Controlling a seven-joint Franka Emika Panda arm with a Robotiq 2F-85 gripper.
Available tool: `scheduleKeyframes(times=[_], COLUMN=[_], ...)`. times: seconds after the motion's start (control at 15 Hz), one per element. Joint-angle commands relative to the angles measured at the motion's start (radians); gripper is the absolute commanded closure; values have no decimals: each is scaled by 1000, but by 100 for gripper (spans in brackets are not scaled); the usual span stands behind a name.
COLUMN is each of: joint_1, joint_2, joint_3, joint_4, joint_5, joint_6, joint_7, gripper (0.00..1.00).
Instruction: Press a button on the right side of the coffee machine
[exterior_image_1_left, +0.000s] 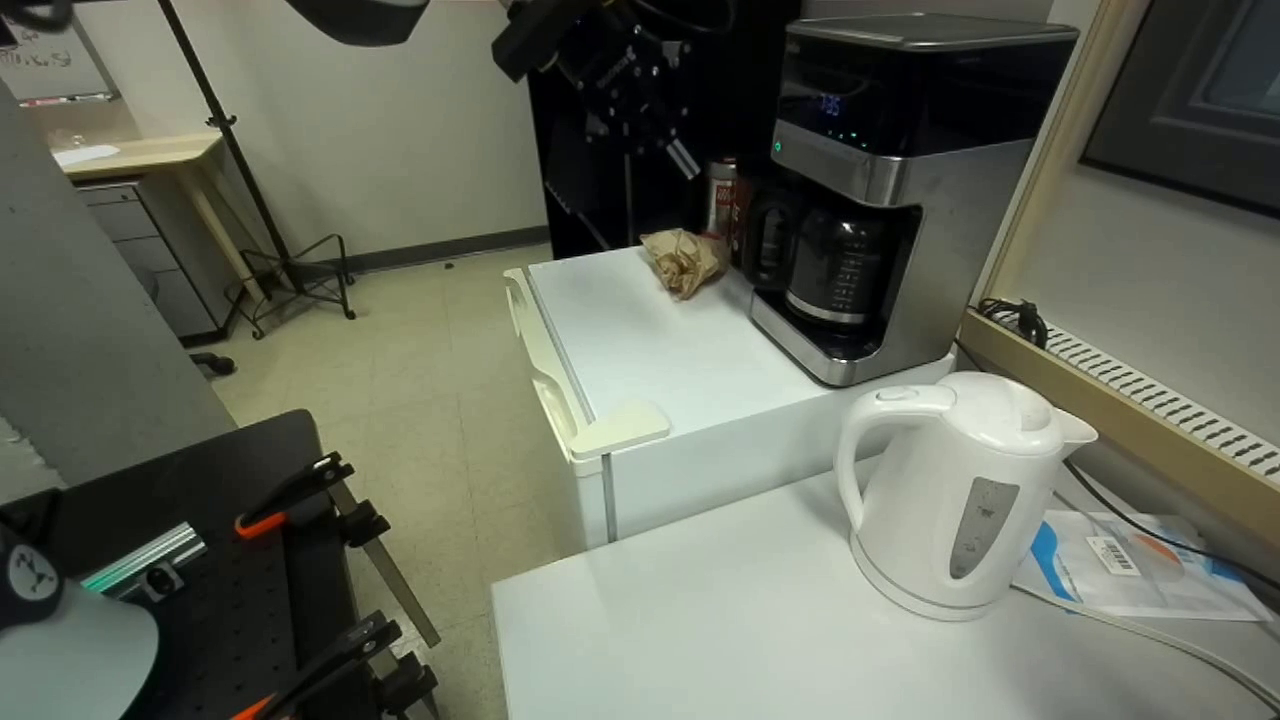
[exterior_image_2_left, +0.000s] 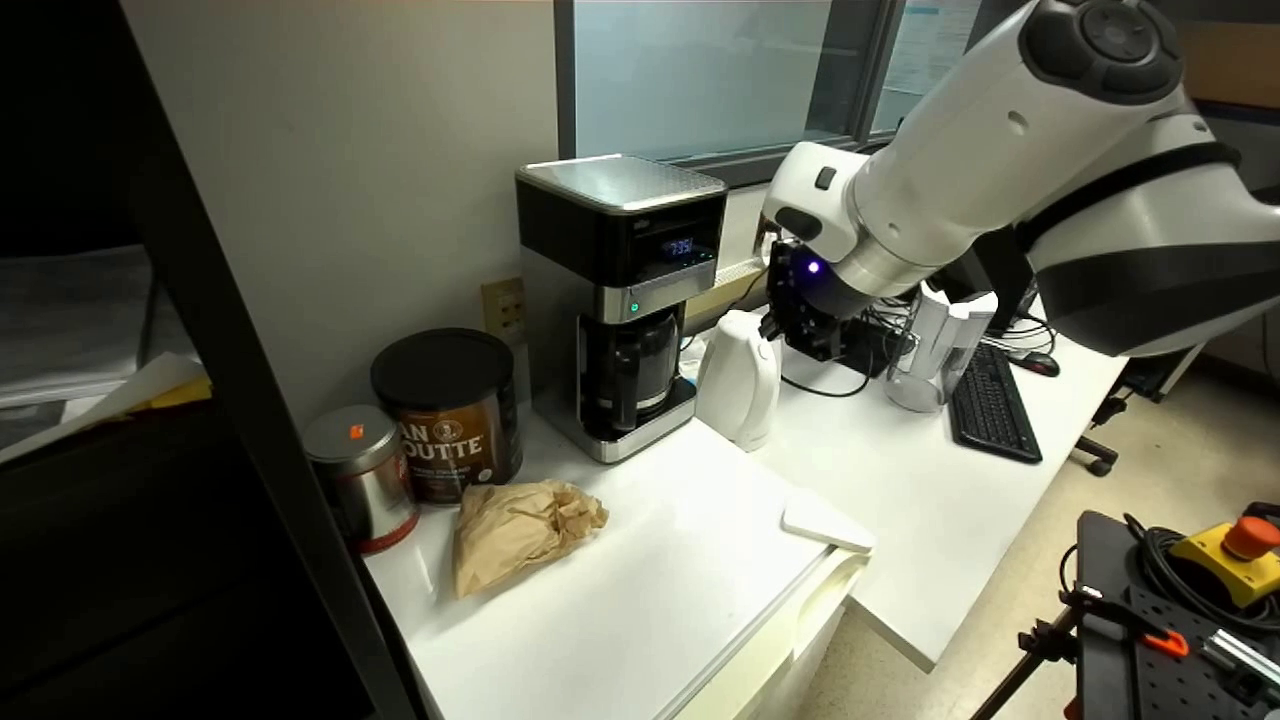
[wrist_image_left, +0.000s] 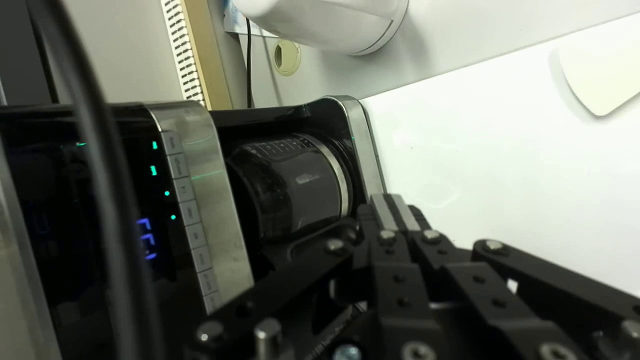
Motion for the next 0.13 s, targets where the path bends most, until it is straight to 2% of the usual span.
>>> scheduleKeyframes(times=[0.0,0.07], joint_1=[3,3], joint_2=[-69,-79], joint_3=[5,5], joint_4=[-59,-70], joint_5=[-26,-31], joint_6=[-11,-6], joint_7=[-11,-11], gripper=[100,100])
